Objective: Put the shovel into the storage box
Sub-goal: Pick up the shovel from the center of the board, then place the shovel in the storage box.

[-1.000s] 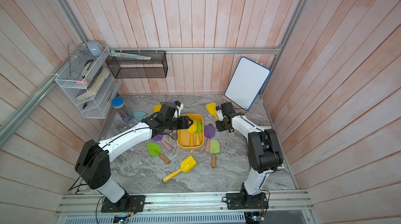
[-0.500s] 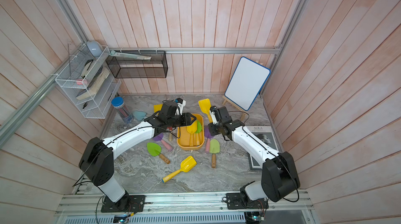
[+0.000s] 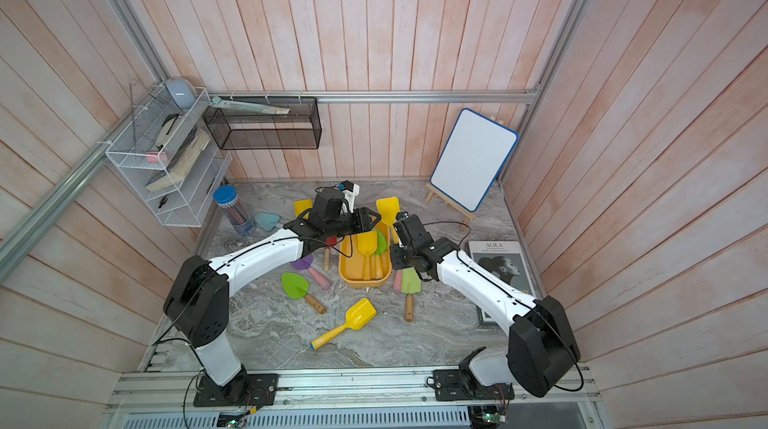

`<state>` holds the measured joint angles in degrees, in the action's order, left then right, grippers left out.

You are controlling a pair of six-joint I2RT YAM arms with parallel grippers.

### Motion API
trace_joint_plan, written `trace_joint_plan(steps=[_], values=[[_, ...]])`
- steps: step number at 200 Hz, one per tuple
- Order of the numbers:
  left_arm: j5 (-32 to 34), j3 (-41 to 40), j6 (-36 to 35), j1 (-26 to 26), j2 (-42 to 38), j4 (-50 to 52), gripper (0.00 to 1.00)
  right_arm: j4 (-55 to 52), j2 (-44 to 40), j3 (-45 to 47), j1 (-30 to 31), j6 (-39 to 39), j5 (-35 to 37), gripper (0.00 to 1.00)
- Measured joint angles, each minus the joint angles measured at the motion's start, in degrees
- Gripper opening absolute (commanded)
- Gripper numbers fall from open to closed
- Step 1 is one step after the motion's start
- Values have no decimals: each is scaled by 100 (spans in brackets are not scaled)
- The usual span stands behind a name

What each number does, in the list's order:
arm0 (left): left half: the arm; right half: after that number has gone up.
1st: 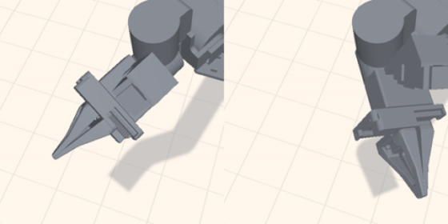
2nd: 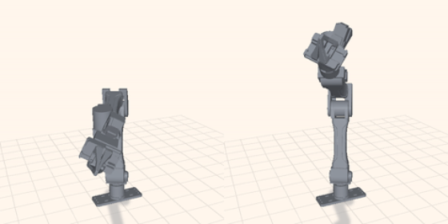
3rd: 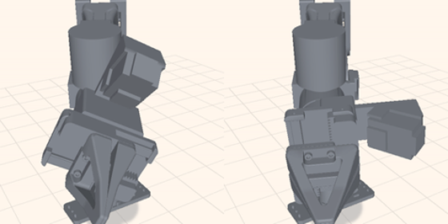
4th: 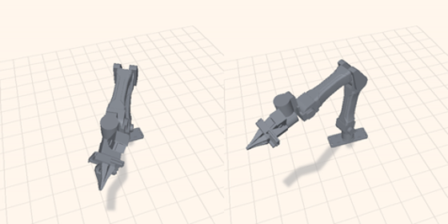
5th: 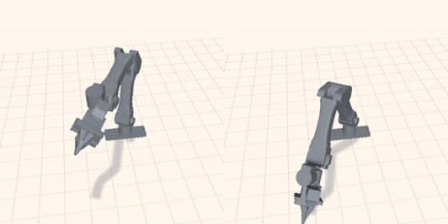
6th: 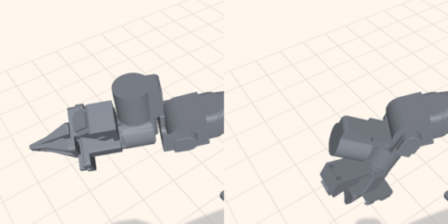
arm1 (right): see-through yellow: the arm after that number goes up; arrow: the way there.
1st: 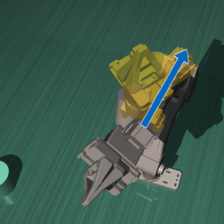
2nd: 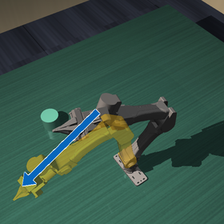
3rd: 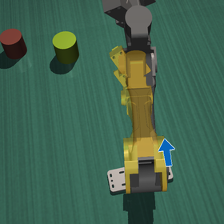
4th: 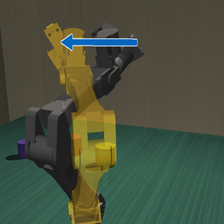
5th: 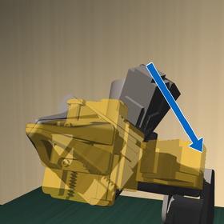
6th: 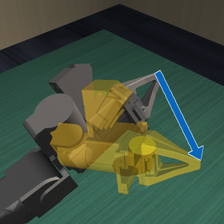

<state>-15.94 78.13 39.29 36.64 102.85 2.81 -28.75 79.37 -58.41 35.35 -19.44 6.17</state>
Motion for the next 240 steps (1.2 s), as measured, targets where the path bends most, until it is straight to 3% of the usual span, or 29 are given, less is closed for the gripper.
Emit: trace_joint_plan(steps=[80,240], values=[[321,527,-7,-59,487,94,44,0,0,0,96,-160,-2,0],[413,804,-4,-74,774,238,23,4,2,-26,138,-197,-52,0]])
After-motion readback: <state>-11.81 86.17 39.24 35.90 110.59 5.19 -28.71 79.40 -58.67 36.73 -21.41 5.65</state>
